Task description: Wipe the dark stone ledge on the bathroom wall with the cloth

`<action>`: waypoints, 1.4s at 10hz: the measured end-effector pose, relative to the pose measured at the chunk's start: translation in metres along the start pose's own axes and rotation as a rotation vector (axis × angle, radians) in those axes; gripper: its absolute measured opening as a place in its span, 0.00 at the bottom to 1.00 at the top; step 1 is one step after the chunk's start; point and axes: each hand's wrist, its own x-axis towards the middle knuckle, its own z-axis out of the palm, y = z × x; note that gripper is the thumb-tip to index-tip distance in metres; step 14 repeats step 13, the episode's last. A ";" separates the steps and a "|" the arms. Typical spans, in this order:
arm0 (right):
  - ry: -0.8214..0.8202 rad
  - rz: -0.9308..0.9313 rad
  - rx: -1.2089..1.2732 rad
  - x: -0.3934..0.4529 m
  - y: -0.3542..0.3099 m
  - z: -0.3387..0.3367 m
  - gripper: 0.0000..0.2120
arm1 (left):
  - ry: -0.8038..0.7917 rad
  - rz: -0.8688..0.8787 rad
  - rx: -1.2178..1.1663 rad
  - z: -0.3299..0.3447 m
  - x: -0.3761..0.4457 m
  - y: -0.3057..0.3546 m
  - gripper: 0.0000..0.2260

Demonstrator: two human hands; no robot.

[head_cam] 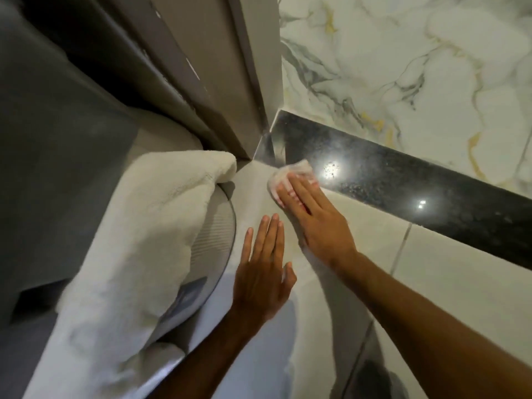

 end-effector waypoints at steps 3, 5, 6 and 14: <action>-0.127 0.817 1.009 -0.164 -0.120 -0.173 0.22 | -0.055 0.060 0.039 -0.225 -0.109 0.063 0.29; -0.006 0.658 1.140 -0.199 -0.240 -0.334 0.26 | 0.026 -0.001 -0.017 -0.402 -0.153 0.069 0.27; 0.025 0.586 1.105 -0.205 -0.291 -0.383 0.25 | 0.098 -0.051 -0.003 -0.460 -0.166 0.041 0.25; -0.195 0.645 0.540 -0.082 -0.516 -0.159 0.32 | 0.097 0.073 0.074 -0.420 -0.099 -0.210 0.36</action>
